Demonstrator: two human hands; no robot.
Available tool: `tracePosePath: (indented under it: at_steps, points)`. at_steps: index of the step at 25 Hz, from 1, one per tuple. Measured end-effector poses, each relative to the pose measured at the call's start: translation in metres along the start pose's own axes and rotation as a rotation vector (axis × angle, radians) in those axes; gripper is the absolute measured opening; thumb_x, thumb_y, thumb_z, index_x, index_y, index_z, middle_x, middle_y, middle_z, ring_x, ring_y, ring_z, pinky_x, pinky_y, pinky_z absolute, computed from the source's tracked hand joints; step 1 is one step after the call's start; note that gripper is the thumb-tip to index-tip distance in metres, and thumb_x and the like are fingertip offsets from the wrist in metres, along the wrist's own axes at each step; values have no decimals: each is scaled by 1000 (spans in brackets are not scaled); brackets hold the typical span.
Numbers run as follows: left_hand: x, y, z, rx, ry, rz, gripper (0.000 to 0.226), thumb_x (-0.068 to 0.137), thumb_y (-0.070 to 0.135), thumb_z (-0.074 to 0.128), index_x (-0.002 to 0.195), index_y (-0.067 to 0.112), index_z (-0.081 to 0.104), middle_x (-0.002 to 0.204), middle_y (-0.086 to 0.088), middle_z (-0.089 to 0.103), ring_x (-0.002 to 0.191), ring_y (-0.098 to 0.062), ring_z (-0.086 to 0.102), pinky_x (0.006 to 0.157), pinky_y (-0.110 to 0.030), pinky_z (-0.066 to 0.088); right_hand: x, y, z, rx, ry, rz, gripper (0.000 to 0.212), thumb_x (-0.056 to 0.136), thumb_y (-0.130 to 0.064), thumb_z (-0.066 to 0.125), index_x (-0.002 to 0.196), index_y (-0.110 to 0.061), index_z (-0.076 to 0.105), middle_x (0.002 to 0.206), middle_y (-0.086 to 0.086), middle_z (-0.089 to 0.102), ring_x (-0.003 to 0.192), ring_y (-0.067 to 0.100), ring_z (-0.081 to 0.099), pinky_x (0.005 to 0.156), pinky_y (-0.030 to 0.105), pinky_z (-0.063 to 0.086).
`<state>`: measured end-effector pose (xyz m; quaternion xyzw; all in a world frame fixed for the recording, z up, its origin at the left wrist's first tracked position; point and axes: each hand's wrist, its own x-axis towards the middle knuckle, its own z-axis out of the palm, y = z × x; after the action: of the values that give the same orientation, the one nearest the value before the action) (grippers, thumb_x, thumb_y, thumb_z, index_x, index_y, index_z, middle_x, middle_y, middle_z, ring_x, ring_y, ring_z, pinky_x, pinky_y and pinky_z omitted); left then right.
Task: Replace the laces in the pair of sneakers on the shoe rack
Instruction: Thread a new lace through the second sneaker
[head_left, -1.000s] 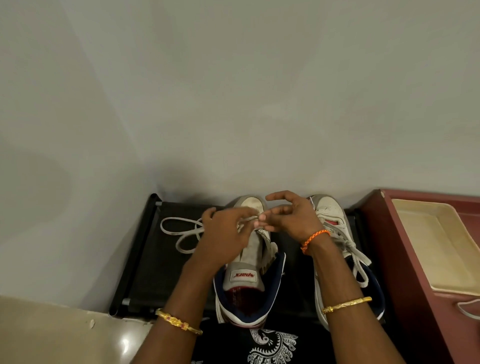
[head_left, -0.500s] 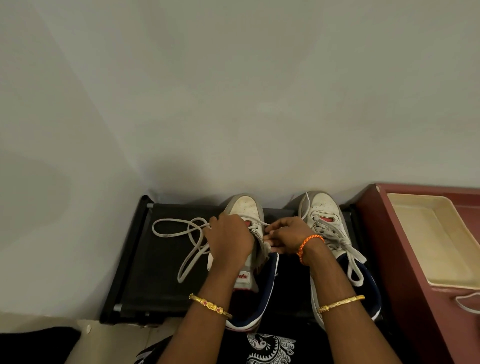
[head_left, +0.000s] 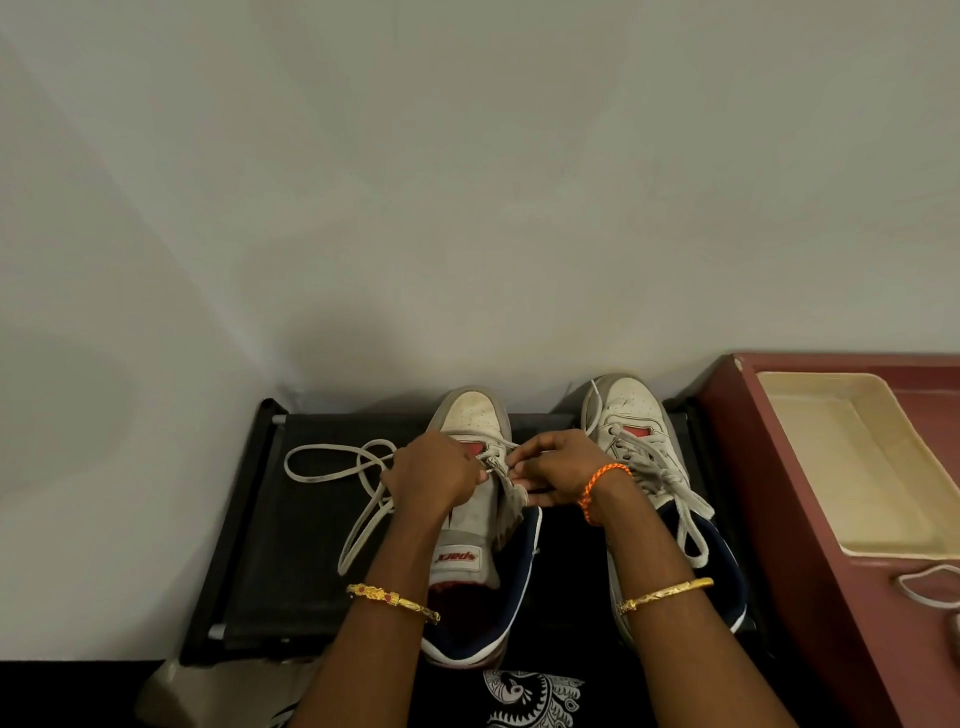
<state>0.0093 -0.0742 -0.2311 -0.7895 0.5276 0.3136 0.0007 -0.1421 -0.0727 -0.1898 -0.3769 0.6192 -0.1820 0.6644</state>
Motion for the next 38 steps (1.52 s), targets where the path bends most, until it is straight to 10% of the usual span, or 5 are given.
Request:
tracePosePath:
  at_steps: [21,27,38]
  points:
    - [-10,5,0,-204,9,-1,37,77,41,71,106,17,70,118,-5,64,107,-25,58,94,-43,47,-5,-3,-2,-57,-27,-37,14,89,6,55,82,-5,62,70,4,60,41,2,59,42,18,50]
    - [-8,4,1,-268,-2,24,35,85,27,66,116,11,66,121,-11,60,110,-27,55,96,-40,47,-10,-6,1,-277,-68,-90,27,79,-19,74,100,-6,63,82,-1,59,69,5,57,43,14,47]
    - [-17,9,-1,-540,-2,-13,40,81,17,71,119,7,64,131,-13,55,118,-29,52,99,-38,45,-8,-6,2,-211,40,-66,23,82,10,57,102,2,67,69,4,54,56,13,49,34,12,38]
